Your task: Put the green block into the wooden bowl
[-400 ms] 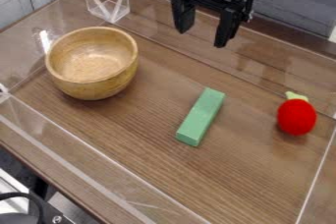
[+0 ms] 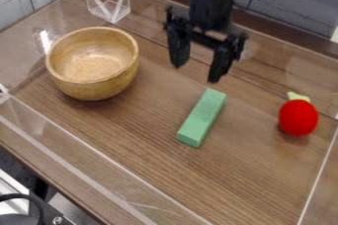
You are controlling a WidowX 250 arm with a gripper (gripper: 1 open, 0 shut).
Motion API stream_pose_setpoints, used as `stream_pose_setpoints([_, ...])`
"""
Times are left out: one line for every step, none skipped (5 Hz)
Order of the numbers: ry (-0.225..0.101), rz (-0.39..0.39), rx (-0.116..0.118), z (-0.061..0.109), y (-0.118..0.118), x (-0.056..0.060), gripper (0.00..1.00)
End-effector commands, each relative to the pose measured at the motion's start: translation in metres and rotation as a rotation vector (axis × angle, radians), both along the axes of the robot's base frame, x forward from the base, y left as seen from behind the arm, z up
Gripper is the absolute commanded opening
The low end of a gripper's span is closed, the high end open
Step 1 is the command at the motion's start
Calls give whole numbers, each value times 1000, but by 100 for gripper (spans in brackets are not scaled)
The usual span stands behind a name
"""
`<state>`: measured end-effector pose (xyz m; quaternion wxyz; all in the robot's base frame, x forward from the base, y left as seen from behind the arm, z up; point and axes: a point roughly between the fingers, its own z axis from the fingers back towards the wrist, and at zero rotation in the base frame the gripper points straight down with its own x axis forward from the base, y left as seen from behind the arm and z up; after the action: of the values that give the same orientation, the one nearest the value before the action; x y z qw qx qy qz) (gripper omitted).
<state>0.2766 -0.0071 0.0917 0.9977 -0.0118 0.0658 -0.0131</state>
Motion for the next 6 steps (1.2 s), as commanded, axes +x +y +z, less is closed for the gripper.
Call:
stream_pose_setpoints([-91, -10, -13, 0, -5, -8, 100])
stream_pose_setpoints([-118, -14, -24, -16, -9, -11, 100])
stream_pose_setpoints([-141, -16, -36, -31, -10, -13, 100])
stream_pose_setpoints([-142, -18, -36, -41, -13, -13, 100])
stream_pose_setpoints([-150, -20, -30, -51, -16, -13, 100])
stream_pose_setpoints([-144, -19, -30, -59, -18, -11, 100])
